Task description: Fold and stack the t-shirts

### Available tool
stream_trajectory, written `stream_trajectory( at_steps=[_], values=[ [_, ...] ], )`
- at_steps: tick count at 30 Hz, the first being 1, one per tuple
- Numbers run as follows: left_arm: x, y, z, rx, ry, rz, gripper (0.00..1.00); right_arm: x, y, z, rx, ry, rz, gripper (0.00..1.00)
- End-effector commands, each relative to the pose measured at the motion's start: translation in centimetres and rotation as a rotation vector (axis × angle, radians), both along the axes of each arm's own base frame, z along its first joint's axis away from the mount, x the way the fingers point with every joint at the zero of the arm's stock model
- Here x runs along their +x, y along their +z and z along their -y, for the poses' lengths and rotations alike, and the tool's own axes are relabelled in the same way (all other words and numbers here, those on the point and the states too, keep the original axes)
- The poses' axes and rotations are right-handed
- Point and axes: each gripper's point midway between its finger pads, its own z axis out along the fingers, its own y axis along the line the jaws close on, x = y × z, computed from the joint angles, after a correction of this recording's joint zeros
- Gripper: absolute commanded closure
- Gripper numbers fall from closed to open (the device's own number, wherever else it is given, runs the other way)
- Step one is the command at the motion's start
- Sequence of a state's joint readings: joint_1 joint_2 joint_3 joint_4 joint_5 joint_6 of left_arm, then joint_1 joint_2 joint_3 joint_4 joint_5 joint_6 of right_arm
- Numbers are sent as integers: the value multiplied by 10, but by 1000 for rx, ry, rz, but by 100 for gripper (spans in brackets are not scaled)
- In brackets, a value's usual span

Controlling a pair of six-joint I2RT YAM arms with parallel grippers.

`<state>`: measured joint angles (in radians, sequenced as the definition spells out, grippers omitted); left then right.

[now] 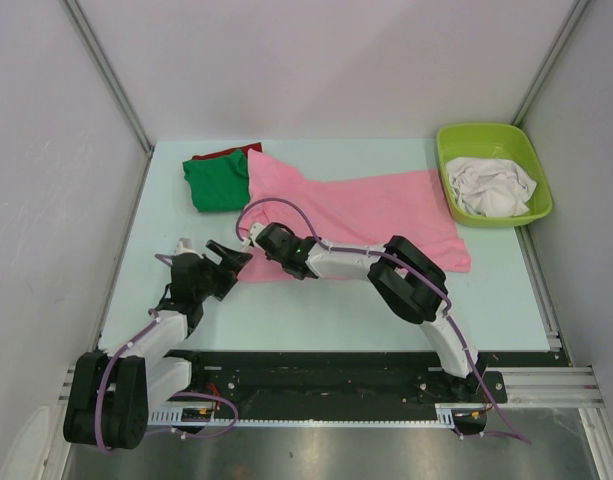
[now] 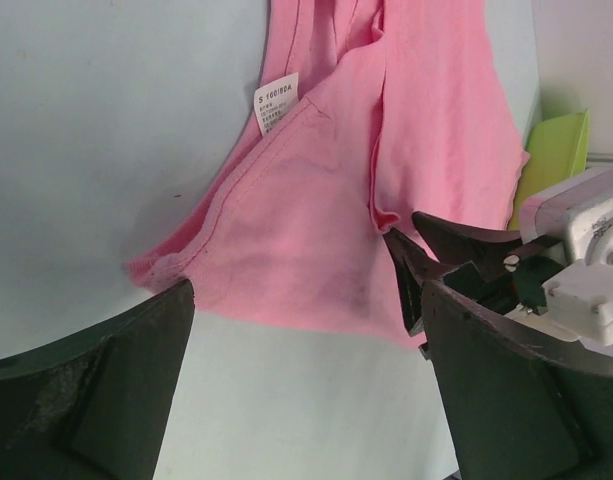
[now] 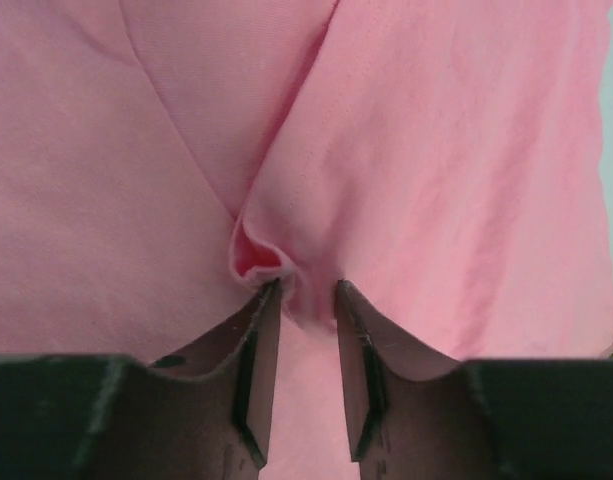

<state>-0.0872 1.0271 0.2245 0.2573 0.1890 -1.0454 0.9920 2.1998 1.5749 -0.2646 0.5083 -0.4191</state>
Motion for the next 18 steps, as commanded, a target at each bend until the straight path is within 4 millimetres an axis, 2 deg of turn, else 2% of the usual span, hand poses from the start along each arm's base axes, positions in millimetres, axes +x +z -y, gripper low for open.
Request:
stream_trajectory(
  at_steps=[1, 2, 3, 5, 8, 11, 14, 18],
  values=[
    [6, 8, -3, 13, -6, 39, 0, 6, 1, -9, 43, -5, -15, 74],
    [6, 8, -3, 12, -6, 39, 0, 7, 0, -9, 49, -9, -22, 80],
    [5, 8, -3, 12, -6, 36, 0, 8, -1, -7, 48, -15, -29, 91],
    [6, 8, -4, 15, -3, 38, 0, 9, -4, -7, 55, -22, -38, 100],
    [5, 6, -6, 15, 0, 34, 0, 12, -2, -5, 61, -33, -35, 100],
    [5, 6, -5, 15, -2, 35, 0, 21, 13, -5, 101, -59, 3, 100],
    [5, 4, -6, 15, -2, 29, 0, 39, 36, -2, 170, -104, 59, 100],
    [4, 3, -5, 14, -3, 31, 0, 62, 57, 5, 230, -172, 97, 100]
  ],
)
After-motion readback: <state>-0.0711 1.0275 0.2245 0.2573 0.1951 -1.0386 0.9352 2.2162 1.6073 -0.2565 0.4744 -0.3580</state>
